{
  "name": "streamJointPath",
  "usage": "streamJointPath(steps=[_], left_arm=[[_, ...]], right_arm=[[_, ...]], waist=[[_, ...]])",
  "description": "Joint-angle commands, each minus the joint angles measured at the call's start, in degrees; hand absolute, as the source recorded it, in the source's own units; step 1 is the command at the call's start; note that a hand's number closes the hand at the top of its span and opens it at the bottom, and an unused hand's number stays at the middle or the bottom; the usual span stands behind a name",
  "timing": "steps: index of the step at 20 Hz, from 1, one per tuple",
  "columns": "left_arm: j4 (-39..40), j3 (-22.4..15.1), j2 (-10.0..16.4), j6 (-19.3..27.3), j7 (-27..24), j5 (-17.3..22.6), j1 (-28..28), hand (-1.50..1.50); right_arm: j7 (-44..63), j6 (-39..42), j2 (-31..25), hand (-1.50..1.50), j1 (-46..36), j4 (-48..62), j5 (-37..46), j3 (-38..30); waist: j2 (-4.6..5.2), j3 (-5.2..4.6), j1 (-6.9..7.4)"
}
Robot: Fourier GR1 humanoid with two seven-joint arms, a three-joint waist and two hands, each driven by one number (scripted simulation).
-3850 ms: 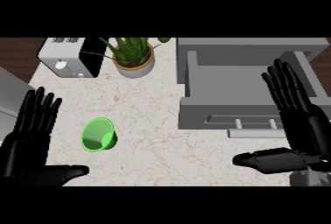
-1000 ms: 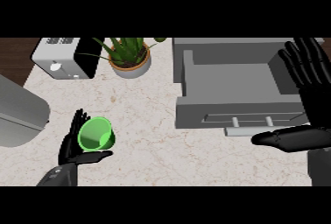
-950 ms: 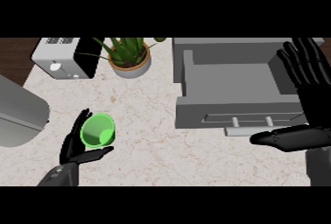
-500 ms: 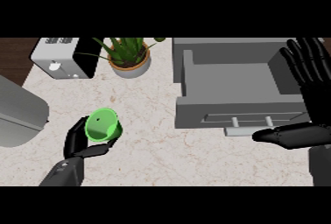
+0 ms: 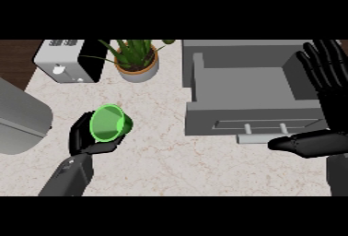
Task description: Pick up the cup, place it into the drawer and close the drawer
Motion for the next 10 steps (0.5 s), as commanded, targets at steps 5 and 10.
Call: streamJointPath(steps=[5,10], left_arm=[[-4.9,-2.6,0.4,-5.5,1.4,-0.2,-6.3,1.50],[-15.6,-6.5,-4.8,-1.7,9.6,-0.5,-9.4,1.50]], right_arm=[[1.7,-0.4,-0.5,-1.50,-1.5,0.5,-0.4,-0.7],[0.5,-0.9,-0.5,-1.50,0.3,-0.4,0.8,-1.1]], waist=[[-0.43,0.13,0.71],[-0.89,0.22,1.77]])
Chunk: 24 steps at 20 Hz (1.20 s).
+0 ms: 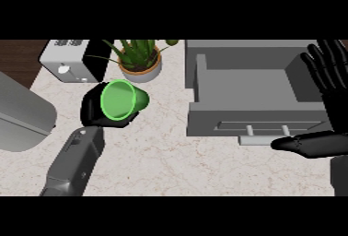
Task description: Pick up the cup, place it into the drawer and close the drawer
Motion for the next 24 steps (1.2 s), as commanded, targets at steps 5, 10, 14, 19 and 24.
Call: streamJointPath(steps=[5,10,14,19,24], left_arm=[[-13.5,-4.7,-3.5,2.2,16.3,0.4,-10.6,1.50],[-18.6,-12.7,-5.6,10.6,26.4,3.5,-15.8,1.50],[-16.0,-15.0,-5.7,16.2,31.7,4.4,-23.5,1.50],[-11.8,-19.0,-5.7,24.1,38.5,7.0,-31.9,1.50],[-0.9,-20.7,-5.7,27.0,41.3,8.7,-38.9,1.50]], right_arm=[[-1.0,2.0,-2.3,-1.50,0.2,2.2,-2.0,-3.0],[-2.3,1.1,-1.5,-1.50,-0.9,3.2,-1.7,-3.2],[-4.2,-0.8,1.5,-1.50,0.3,3.2,3.0,1.2],[-3.8,-0.9,1.0,-1.50,-1.1,3.7,3.2,0.9],[-3.6,-1.4,2.4,-1.50,0.0,1.1,2.9,2.1]], waist=[[-0.31,0.07,0.44],[-0.21,0.04,-0.22],[0.27,0.01,-0.97],[0.46,0.02,-1.68],[0.84,0.04,-3.15]])
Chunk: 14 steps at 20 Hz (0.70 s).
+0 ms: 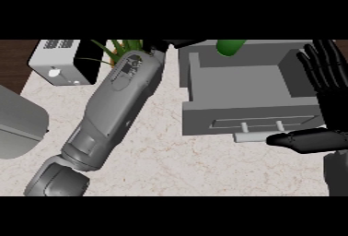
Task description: Pick up the cup, place it into the drawer and close the drawer
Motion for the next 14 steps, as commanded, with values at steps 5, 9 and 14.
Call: streamJointPath(steps=[5,9,14], left_arm=[[14.2,-7.4,0.0,6.5,5.7,4.6,-9.3,1.50],[18.1,-11.5,0.0,1.1,6.7,5.3,-7.8,1.50],[19.4,-16.3,0.0,-1.3,8.1,7.0,-6.4,1.50]], right_arm=[[0.0,0.5,0.2,-1.50,-2.2,0.5,-0.5,0.9],[1.4,1.4,0.3,-1.50,-3.0,-0.9,-1.5,1.9],[0.5,1.7,0.4,-1.50,-6.9,2.6,-1.9,1.9]], waist=[[0.87,0.05,-3.20],[1.27,0.05,-4.76],[2.02,0.08,-6.76]])
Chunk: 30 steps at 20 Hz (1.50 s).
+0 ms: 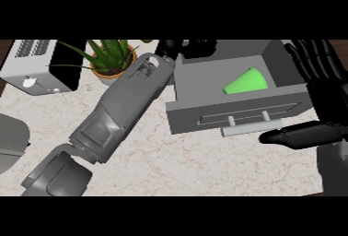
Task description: Pick up the cup, place it into the drawer and close the drawer
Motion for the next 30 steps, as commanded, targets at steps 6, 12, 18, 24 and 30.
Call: streamJointPath(steps=[6,12,18,24,30], left_arm=[[-1.1,-4.4,0.0,-1.1,-3.1,5.5,3.8,-1.50],[-4.7,-1.9,0.0,-2.6,-9.1,12.6,5.7,-1.50],[-7.2,-0.9,0.0,0.1,-13.8,18.3,4.1,-1.50],[-4.1,0.3,0.0,3.0,-15.6,20.4,2.2,-1.50],[-4.6,0.7,0.0,0.4,-18.5,21.9,6.7,-1.50]], right_arm=[[-0.5,1.5,1.4,-1.50,-2.9,1.4,-1.7,1.9],[0.9,11.0,1.3,1.50,-4.4,1.3,-8.9,7.5],[5.2,21.3,-3.3,1.50,-2.2,1.7,-12.2,13.4],[8.6,25.7,-11.1,-1.50,0.0,1.4,-2.2,17.1],[0.1,17.3,-10.0,-1.50,5.0,3.9,20.9,22.9]], waist=[[0.86,-0.05,-3.65],[1.09,-0.19,-3.99],[-0.20,-0.14,-1.86],[-0.60,-0.11,1.41],[-1.15,-0.04,5.89]])
